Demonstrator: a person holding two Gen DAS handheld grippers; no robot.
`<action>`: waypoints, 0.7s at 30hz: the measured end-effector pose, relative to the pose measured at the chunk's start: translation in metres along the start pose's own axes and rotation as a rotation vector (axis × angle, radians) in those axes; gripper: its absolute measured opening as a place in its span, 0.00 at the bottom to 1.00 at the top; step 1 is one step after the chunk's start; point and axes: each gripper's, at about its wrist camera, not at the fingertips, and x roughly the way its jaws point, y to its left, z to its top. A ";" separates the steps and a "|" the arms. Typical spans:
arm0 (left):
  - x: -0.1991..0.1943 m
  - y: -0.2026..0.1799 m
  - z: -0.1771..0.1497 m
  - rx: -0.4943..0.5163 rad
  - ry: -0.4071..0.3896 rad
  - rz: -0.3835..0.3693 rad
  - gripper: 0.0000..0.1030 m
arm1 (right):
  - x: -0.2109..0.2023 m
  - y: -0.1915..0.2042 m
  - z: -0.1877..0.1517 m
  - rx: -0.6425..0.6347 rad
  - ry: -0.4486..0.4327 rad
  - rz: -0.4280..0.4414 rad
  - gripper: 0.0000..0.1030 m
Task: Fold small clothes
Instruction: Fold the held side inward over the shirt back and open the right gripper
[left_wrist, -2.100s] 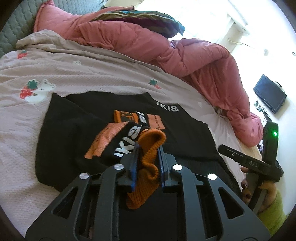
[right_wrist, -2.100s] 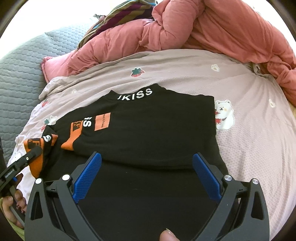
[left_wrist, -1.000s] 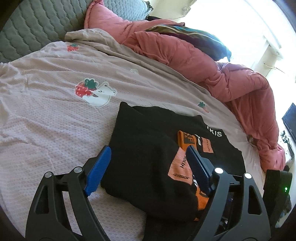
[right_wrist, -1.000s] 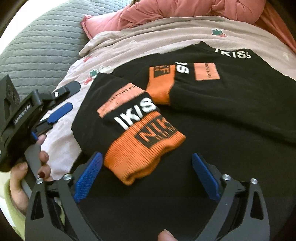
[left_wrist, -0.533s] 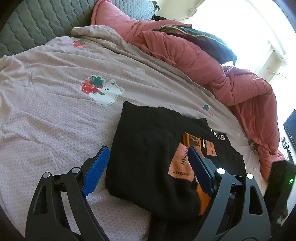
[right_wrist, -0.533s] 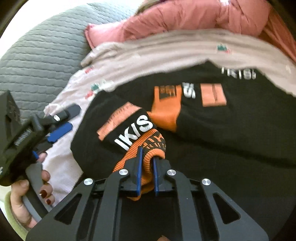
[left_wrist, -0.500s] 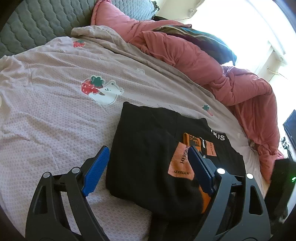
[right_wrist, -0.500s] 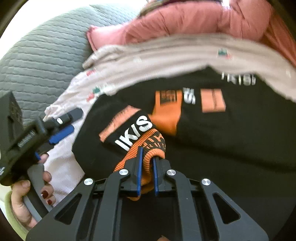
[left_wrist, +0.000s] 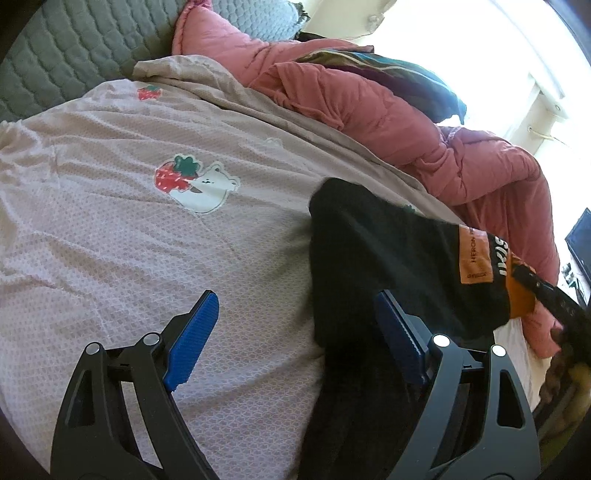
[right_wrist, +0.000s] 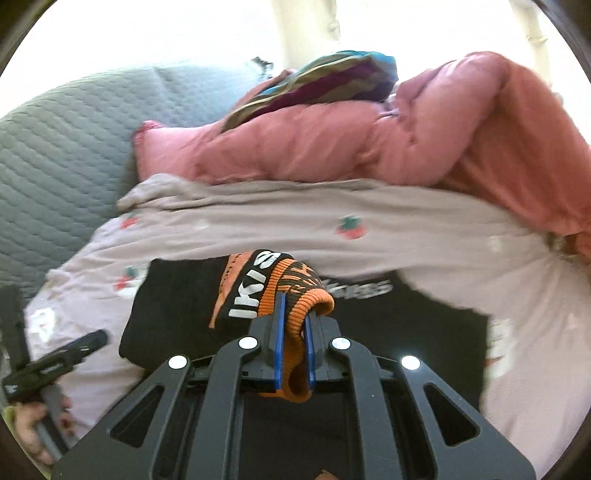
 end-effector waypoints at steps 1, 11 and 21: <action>0.000 -0.002 0.000 0.009 -0.002 -0.003 0.77 | 0.000 -0.009 0.000 0.001 0.000 -0.025 0.08; 0.002 -0.024 -0.002 0.120 -0.003 0.001 0.77 | 0.000 -0.061 -0.027 0.081 0.040 -0.088 0.08; 0.024 -0.092 0.022 0.206 0.036 -0.031 0.62 | -0.008 -0.087 -0.040 0.135 0.034 -0.114 0.08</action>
